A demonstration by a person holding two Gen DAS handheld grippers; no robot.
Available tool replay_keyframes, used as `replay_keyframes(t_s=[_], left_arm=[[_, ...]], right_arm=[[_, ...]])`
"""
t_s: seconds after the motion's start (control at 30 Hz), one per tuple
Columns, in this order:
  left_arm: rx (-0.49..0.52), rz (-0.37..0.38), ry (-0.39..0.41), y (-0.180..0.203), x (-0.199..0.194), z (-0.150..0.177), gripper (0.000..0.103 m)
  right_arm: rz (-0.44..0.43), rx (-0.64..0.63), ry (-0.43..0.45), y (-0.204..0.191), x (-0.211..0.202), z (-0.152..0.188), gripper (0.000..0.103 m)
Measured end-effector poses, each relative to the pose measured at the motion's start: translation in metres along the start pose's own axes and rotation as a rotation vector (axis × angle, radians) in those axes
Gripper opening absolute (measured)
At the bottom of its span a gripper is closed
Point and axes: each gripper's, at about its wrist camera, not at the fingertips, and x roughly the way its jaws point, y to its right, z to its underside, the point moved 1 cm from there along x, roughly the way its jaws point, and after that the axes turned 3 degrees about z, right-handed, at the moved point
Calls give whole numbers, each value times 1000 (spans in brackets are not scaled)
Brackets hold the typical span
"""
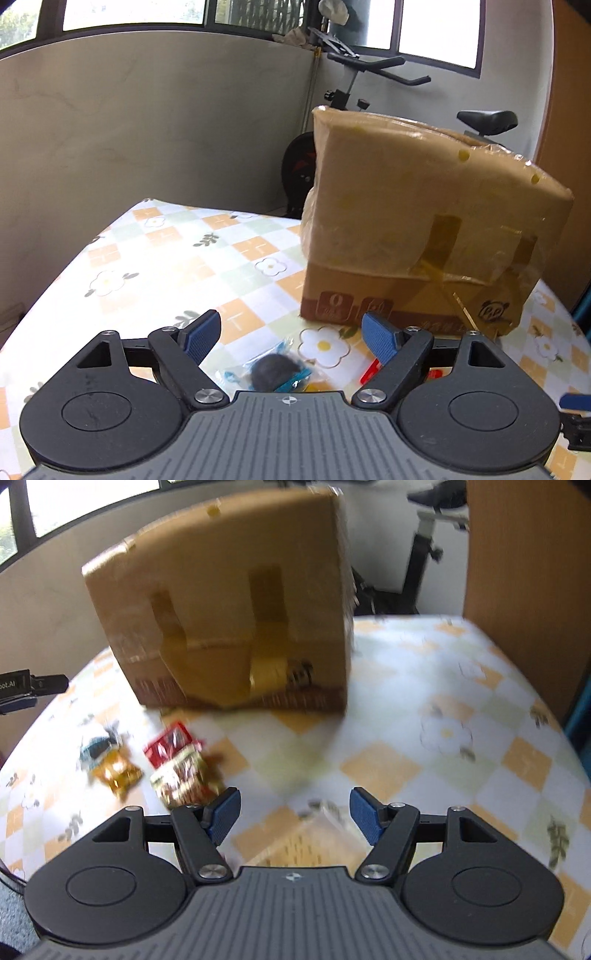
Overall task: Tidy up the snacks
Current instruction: 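Move the left tool to the yellow candy while the right tool reaches the cracker packet, then grasp the cracker packet with the right tool while the left tool grasps the yellow candy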
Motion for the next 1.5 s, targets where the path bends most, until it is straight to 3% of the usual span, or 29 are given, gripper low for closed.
replay_keyframes(t_s=[0.1, 0.33, 0.5, 0.93, 1.1, 1.5], left_arm=[[-10, -6, -3, -2, -3, 5, 86], [-18, -2, -34, -2, -3, 32, 87], [-33, -2, -81, -4, 3, 45, 87], [-47, -2, -114, -5, 11, 49, 87], [-66, 12, -122, -8, 11, 51, 87], [-104, 21, -169, -11, 17, 59, 86]], right_arm=[[31, 22, -32, 4, 1, 9, 69], [-2, 73, -110, 8, 10, 19, 70], [-32, 23, -98, -2, 18, 20, 71], [-31, -24, -88, -7, 23, 18, 68], [-65, -100, -69, -10, 31, 11, 60], [-71, -321, 81, -12, 73, -14, 56]])
